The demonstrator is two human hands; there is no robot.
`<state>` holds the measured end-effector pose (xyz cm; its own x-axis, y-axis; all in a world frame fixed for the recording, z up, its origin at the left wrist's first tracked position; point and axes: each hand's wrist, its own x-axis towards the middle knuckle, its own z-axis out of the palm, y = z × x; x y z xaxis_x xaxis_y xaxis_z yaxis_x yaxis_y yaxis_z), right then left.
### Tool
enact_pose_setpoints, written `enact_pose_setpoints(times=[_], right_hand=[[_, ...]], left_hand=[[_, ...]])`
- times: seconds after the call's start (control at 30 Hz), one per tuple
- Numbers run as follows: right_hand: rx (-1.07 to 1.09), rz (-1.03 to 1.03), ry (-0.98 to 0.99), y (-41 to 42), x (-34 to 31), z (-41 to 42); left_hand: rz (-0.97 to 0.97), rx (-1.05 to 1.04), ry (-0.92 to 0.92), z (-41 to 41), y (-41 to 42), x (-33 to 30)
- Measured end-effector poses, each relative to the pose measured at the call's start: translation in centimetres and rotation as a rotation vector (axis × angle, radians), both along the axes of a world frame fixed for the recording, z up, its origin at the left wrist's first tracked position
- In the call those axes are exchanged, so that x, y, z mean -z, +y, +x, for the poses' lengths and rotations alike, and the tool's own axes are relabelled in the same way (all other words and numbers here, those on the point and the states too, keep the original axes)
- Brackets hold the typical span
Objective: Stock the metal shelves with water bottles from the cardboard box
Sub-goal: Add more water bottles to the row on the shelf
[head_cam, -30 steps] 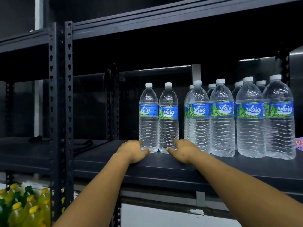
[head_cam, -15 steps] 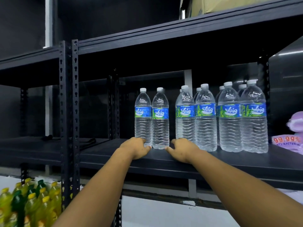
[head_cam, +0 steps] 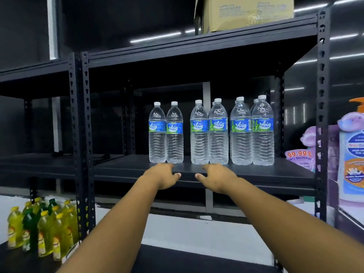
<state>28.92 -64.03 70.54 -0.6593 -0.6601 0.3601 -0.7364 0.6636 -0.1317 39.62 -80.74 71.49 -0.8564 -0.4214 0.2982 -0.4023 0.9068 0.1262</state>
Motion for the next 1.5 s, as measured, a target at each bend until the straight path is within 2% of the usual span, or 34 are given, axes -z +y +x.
enact_pose_setpoints(times=[0.33, 0.63, 1.23, 1.5], right_hand=[[0.054, -0.003, -0.035, 5.4, 1.6, 1.4], [0.134, -0.002, -0.088, 7.9, 4.6, 2.6], [0.333, 0.087, -0.266, 12.2, 15.7, 6.3], [0.366, 0.126, -0.381, 13.4, 21.9, 7.6]], left_hand=[[0.007, 0.055, -0.026, 0.7, 4.9, 1.1], [0.032, 0.143, -0.056, 0.6, 7.1, 4.4], [0.086, 0.276, -0.197, 2.7, 9.6, 16.1], [0.166, 0.307, -0.258, 4.5, 10.5, 21.6]])
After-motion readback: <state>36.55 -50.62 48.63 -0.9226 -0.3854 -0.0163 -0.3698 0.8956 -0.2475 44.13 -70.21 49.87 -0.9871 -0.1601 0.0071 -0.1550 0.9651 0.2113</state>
